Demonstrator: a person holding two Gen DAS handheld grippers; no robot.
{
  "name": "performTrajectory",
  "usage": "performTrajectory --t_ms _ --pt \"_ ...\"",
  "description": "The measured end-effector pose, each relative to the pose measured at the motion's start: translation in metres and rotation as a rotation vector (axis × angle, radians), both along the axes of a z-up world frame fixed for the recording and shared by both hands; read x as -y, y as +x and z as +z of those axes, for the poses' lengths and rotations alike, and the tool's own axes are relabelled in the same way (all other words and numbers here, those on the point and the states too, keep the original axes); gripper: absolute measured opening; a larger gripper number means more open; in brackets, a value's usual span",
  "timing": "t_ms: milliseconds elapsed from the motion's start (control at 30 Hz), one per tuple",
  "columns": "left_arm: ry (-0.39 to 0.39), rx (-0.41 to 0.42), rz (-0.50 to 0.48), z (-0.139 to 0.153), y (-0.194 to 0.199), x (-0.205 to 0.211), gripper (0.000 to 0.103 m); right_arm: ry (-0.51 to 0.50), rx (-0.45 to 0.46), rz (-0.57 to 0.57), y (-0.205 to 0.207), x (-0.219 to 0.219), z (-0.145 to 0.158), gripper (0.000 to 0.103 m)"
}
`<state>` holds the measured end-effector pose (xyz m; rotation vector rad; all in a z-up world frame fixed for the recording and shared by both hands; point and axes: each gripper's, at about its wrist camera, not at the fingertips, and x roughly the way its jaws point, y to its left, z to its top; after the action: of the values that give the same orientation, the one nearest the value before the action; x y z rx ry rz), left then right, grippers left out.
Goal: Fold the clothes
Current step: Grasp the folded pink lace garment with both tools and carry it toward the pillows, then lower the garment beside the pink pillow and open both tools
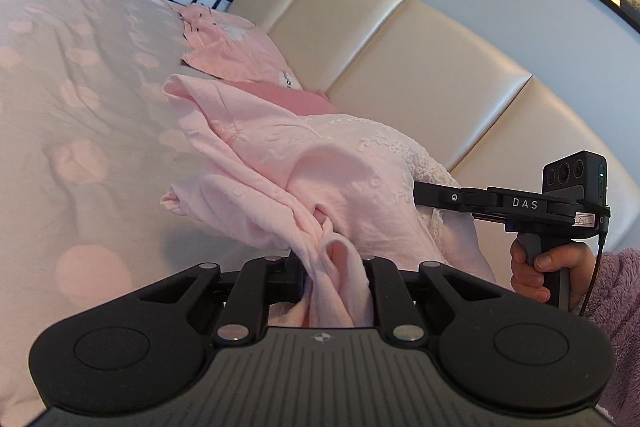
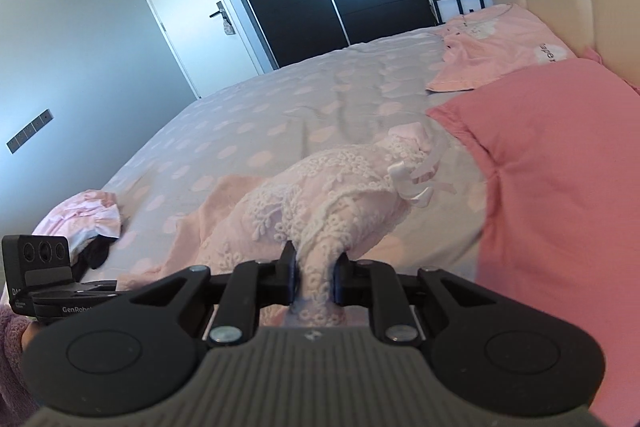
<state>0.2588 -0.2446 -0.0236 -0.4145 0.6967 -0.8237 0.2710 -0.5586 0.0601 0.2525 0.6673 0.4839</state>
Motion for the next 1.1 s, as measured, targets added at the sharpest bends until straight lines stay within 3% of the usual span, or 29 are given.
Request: performTrajectory --t_ms 200,467,533,567,600,667,800,900,1033,1100 --pt "0.043 -0.021 -0.011 -0.040 0.033 0.032 0.011 0.014 -0.015 0.000 0.041 0.035 -0.047 0.019" --pt "0.147 -0.026 -0.042 -0.077 0.056 0.056 0.011 -0.021 -0.071 -0.019 0.075 0.046 -0.100 0.019" --pt "0.177 -0.024 -0.047 -0.080 0.056 0.059 0.012 -0.035 -0.084 -0.045 0.076 0.048 -0.108 0.024" --pt "0.192 -0.024 -0.048 -0.082 0.055 0.060 0.013 -0.044 -0.090 -0.060 0.075 0.049 -0.111 0.032" --pt "0.209 -0.025 -0.045 -0.082 0.052 0.060 0.016 -0.060 -0.096 -0.083 0.074 0.049 -0.113 0.042" --pt "0.238 -0.035 -0.043 -0.081 0.045 0.057 0.021 -0.105 -0.096 -0.133 0.069 0.051 -0.112 0.047" --pt "0.258 -0.074 -0.039 -0.075 0.028 0.044 0.026 -0.186 -0.058 -0.221 0.047 0.050 -0.101 0.049" --pt "0.291 -0.068 -0.044 -0.068 0.010 0.034 0.027 -0.203 -0.011 -0.224 0.022 0.040 -0.086 0.046" --pt "0.367 0.068 -0.005 -0.046 -0.017 0.027 0.028 -0.220 0.003 -0.157 -0.016 0.012 -0.078 0.044" --pt "0.378 0.132 -0.028 -0.035 -0.027 0.032 0.038 -0.240 0.002 -0.140 -0.031 0.000 -0.080 0.045"
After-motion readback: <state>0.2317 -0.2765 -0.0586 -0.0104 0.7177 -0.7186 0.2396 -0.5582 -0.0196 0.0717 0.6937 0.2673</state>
